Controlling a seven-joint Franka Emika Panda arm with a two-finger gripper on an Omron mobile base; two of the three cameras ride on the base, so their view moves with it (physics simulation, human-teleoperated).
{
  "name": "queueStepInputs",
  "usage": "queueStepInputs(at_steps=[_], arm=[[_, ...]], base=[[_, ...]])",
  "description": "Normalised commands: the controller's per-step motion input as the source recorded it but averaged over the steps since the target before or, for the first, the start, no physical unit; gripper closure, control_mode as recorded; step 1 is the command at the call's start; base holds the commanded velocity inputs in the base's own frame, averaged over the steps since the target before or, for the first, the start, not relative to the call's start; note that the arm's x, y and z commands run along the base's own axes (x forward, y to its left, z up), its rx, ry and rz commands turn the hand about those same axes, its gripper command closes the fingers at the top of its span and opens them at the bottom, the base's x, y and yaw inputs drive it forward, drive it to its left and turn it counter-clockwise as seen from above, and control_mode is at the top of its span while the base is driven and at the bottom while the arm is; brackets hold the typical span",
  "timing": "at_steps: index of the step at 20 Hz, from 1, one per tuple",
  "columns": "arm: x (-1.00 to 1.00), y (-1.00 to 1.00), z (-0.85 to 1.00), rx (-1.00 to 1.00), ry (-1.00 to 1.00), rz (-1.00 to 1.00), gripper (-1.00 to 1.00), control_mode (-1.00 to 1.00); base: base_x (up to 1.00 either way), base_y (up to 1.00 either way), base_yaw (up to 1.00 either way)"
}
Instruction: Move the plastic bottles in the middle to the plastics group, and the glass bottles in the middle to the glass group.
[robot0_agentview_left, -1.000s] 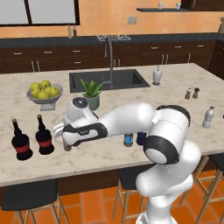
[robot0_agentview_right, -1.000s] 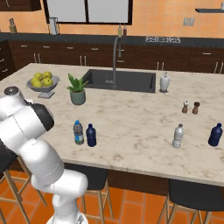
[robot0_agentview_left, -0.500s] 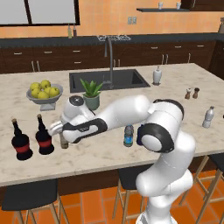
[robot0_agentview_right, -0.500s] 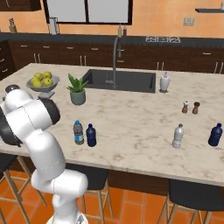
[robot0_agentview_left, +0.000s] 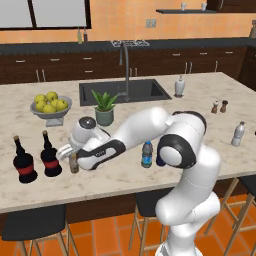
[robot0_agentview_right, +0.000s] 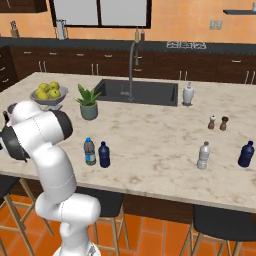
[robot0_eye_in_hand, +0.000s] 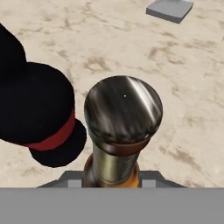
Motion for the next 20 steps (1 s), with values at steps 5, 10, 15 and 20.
queueStepInputs(at_steps=[5,10,15,20], arm=[[0.00,0.00,-0.21,0.00,-0.12,0.00,1.00,-1.00],[0.20,0.00,0.00,0.00,-0.04,0.00,1.00,-1.00],[0.04,0.00,0.00,0.00,0.00,0.00,1.00,-1.00],[0.00,0.00,0.00,0.00,0.00,0.00,-1.00,-1.00]], base=[[0.00,0.00,0.00],[0.00,0.00,0.00],[0.00,0.00,0.00],[0.00,0.00,0.00]])
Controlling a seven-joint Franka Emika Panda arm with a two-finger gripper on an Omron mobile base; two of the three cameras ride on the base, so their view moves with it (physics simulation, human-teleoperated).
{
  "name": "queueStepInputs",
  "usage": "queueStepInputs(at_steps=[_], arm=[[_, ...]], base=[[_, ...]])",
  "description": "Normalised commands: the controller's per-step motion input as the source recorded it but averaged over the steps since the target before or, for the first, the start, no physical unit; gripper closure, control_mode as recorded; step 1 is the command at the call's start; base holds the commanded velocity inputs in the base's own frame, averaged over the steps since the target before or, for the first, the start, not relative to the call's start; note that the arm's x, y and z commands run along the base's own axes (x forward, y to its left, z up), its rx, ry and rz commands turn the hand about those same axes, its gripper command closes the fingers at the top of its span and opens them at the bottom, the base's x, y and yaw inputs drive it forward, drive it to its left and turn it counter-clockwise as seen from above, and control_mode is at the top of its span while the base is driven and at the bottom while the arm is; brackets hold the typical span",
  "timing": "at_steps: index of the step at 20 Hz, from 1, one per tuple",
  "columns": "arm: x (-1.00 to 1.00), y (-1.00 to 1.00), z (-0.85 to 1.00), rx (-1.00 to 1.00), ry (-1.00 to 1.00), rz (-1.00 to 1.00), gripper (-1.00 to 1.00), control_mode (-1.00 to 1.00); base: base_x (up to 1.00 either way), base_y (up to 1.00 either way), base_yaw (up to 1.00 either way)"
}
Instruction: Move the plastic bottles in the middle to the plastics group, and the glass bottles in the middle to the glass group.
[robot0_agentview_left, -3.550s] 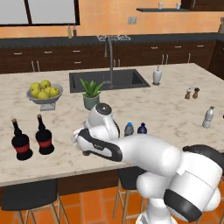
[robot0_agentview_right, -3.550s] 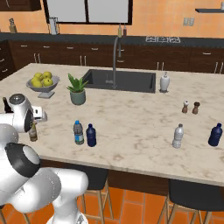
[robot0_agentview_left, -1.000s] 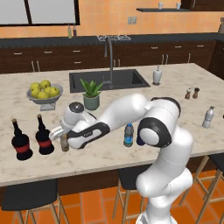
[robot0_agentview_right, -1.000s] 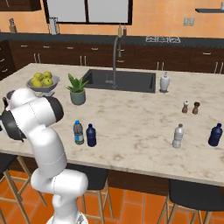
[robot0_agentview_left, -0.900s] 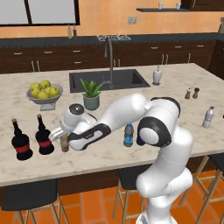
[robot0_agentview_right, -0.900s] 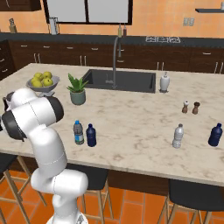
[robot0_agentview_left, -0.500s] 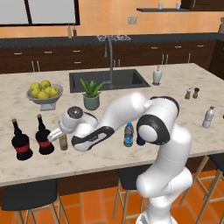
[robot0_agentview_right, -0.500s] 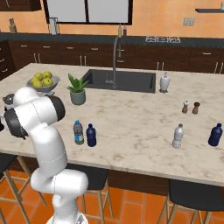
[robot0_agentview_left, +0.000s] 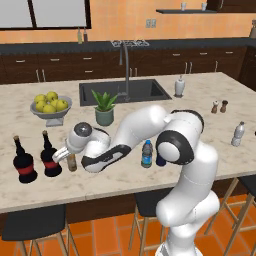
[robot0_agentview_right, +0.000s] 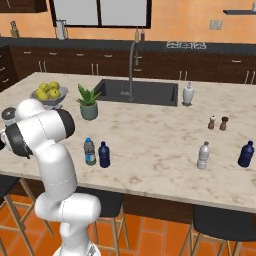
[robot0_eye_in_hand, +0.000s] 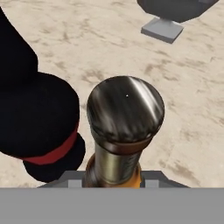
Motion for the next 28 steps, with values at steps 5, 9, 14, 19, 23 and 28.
queueStepInputs(at_steps=[5,9,14,19,23,28], arm=[[0.00,0.00,0.00,0.00,0.00,0.00,-1.00,-1.00],[0.00,-0.10,0.00,0.00,0.00,0.00,-1.00,-1.00],[-0.03,-0.03,0.24,0.00,0.00,0.00,-1.00,-1.00],[-0.24,-0.01,0.76,0.00,0.00,0.00,-1.00,-1.00],[-0.44,-0.28,0.86,0.00,0.03,0.00,-1.00,-1.00],[-0.25,-0.51,0.84,0.00,0.12,0.00,-1.00,-1.00]], base=[[0.00,0.00,0.00],[0.00,0.00,0.00],[0.00,0.00,0.00],[0.00,0.00,0.00],[0.00,0.00,0.00],[0.00,0.00,0.00]])
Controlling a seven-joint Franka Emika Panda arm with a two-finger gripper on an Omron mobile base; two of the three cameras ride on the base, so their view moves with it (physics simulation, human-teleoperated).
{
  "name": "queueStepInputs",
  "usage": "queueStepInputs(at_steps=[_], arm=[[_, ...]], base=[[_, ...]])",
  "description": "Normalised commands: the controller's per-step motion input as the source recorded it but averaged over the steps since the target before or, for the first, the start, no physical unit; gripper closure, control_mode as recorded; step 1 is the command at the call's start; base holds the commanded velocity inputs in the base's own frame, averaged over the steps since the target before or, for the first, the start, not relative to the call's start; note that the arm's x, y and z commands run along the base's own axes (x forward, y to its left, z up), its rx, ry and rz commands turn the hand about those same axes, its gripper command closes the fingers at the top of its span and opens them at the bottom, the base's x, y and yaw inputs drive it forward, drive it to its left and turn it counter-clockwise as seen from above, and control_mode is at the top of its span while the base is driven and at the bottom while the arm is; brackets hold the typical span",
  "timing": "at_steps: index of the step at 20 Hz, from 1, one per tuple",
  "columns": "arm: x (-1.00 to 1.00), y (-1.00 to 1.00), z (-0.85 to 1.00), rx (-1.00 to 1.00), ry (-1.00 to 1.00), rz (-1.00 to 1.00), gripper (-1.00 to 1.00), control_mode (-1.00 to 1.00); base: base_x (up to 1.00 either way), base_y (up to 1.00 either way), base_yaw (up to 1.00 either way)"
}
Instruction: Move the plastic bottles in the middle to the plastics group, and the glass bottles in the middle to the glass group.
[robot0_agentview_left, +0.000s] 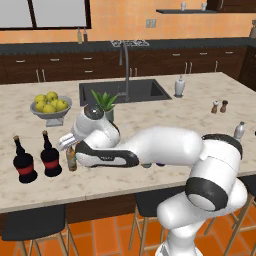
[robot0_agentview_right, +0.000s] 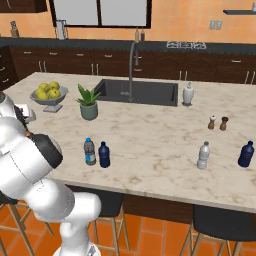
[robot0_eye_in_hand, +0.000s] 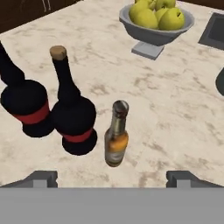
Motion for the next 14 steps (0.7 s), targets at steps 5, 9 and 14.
queueStepInputs(at_steps=[5,9,14], arm=[[-0.19,-0.71,0.70,-0.03,0.20,0.00,-1.00,-1.00],[-0.24,-0.67,0.30,-0.19,0.25,0.00,-1.00,-1.00],[0.14,-0.51,0.03,-0.34,0.59,-0.09,-1.00,-1.00]], base=[[0.00,0.00,0.00],[0.00,0.00,0.00],[0.00,0.00,0.00]])
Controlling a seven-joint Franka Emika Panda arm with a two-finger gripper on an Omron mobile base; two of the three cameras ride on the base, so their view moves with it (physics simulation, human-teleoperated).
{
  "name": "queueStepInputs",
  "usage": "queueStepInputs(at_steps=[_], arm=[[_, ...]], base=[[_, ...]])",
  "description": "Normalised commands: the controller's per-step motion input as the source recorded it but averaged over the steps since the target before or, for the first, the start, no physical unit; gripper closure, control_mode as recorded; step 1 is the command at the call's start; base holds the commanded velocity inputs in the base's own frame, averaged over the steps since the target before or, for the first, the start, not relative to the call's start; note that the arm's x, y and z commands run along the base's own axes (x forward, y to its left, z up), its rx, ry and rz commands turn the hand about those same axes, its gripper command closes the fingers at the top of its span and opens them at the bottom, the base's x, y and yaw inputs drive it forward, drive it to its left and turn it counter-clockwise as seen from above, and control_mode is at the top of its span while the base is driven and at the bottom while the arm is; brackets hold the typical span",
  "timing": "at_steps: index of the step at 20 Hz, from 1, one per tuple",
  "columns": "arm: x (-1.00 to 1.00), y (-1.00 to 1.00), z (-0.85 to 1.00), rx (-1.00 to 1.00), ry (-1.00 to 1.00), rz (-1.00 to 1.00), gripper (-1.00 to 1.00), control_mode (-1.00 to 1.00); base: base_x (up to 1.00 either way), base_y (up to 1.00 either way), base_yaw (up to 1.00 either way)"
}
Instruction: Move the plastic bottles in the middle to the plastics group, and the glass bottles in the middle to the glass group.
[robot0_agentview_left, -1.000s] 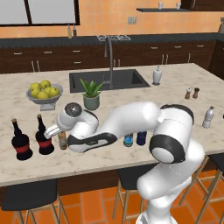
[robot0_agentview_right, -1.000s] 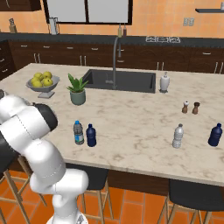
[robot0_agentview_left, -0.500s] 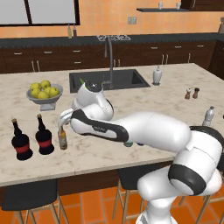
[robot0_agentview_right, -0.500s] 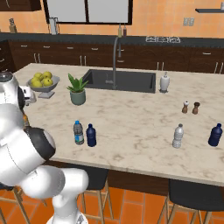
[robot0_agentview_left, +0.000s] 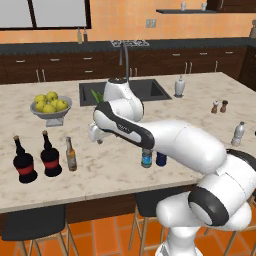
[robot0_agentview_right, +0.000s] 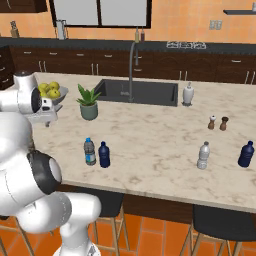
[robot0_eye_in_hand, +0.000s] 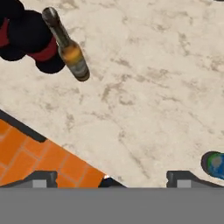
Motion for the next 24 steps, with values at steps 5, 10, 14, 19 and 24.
queueStepInputs(at_steps=[5,10,14,19,24], arm=[[0.10,-0.72,-0.43,-0.10,0.15,-0.17,-1.00,-1.00],[-0.10,-0.93,-0.17,0.00,-0.07,-0.22,-1.00,-1.00],[-0.08,-0.78,-0.03,-0.01,-0.20,-0.27,-1.00,-1.00],[0.31,-0.21,0.00,0.00,-0.12,-0.32,-1.00,-1.00],[0.07,-0.02,0.00,0.00,0.00,-0.25,-1.00,-1.00]], base=[[0.00,0.00,0.00],[0.00,0.00,0.00],[0.00,0.00,0.00],[0.00,0.00,0.00],[0.00,0.00,0.00]])
